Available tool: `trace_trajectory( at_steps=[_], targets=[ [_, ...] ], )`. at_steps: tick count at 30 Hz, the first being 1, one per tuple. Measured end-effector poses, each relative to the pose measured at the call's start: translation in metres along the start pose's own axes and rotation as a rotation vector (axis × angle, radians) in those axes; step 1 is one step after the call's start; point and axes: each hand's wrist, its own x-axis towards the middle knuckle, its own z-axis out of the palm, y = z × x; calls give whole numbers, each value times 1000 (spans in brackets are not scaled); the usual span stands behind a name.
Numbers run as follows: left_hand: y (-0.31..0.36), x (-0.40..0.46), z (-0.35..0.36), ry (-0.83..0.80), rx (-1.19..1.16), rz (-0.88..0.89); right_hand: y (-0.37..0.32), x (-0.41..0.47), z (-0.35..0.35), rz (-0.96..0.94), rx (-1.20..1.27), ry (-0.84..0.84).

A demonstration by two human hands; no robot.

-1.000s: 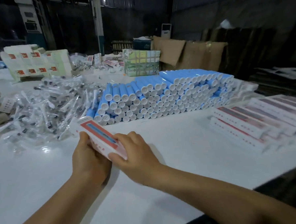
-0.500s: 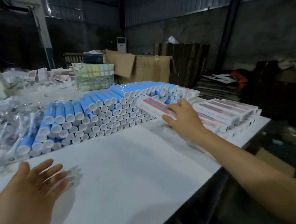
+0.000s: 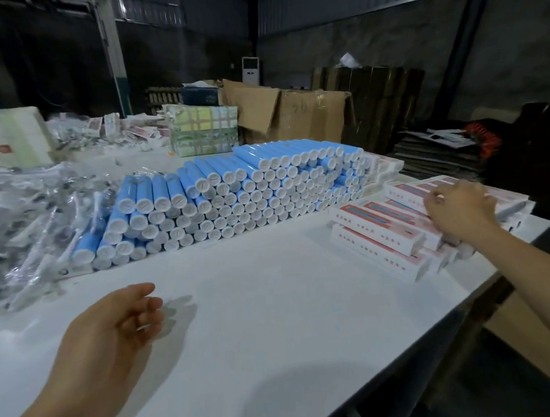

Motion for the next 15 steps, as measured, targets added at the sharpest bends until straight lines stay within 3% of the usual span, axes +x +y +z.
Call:
trace_trajectory(
  at_steps=[3,8,12,15],
  targets=[
    [1,-12,15,9,182,68,-34,-9,-13,-118,242,106],
    [-1,-21,21,-109,505,149,-137,-58,-45,-495,645,153],
    [1,-23,22,-112,470,132,-219,-130,-54,-790,891,22],
    [3,-26,25,-93,376,91,-263,-181,-37,-997,864,-137]
  ],
)
